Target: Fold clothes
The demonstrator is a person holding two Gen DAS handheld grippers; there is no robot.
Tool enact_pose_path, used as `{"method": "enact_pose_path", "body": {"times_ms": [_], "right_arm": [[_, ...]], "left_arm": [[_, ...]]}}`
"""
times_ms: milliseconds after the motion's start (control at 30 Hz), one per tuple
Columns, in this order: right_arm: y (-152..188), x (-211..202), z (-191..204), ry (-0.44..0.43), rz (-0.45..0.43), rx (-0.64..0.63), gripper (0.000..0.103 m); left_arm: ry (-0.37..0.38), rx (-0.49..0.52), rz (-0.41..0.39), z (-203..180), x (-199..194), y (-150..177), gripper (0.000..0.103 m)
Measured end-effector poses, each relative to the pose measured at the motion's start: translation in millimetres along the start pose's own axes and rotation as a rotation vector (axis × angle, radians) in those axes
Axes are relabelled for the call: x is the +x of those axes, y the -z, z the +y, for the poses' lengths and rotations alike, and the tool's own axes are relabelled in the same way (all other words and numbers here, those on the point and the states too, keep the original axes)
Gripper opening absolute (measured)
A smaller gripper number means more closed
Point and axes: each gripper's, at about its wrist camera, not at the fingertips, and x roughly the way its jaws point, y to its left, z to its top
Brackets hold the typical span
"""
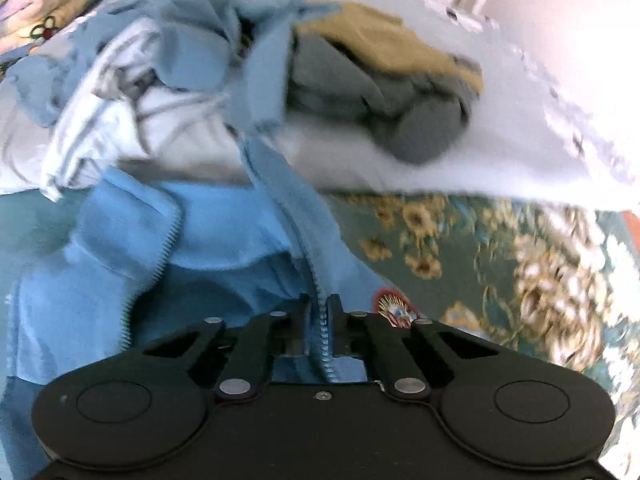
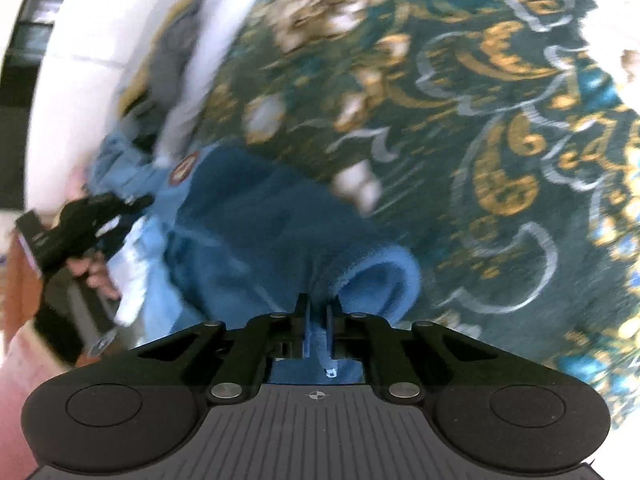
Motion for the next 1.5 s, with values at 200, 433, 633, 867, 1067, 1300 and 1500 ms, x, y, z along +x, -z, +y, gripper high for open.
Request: {"method": "enact_pose_path", "body": {"times_ms": [200,433,633,867,1067,1300,1500], "right_arm": [[36,21,42,-0.116,0.155,-0.063,0.005],[83,89,72,-0.103,0.336,-0.133,0.005],[108,140,77,0.009,0.418,-0.152,0.005],[117,154,74,0.11,0.435,-0.178,0.006],[116,136,77,0.134,0.417,-0.245,0.031],[103,80,85,0.102,0.348,-0.356,0.052],[75,43,74,0.186,0.232,-0.419,0.054]], "left_arm": [[-0.023,0.063,-0.061,37,-33,-21,0.006],[-0.107,0.099,-0.03,74,-24,-21,0.006],[-0.141,0.132,0.027,93,1,-8,0.007],[-0.093,0.131,0.047,106,0,5,0.02],[-0.072,0.077,0.03,123,-28,14,0.032],[-0.079,0.013,-0.029,143,-98,52,0.049],[-0.145,-0.094,0.031,183,-143,120,0.053]]}}
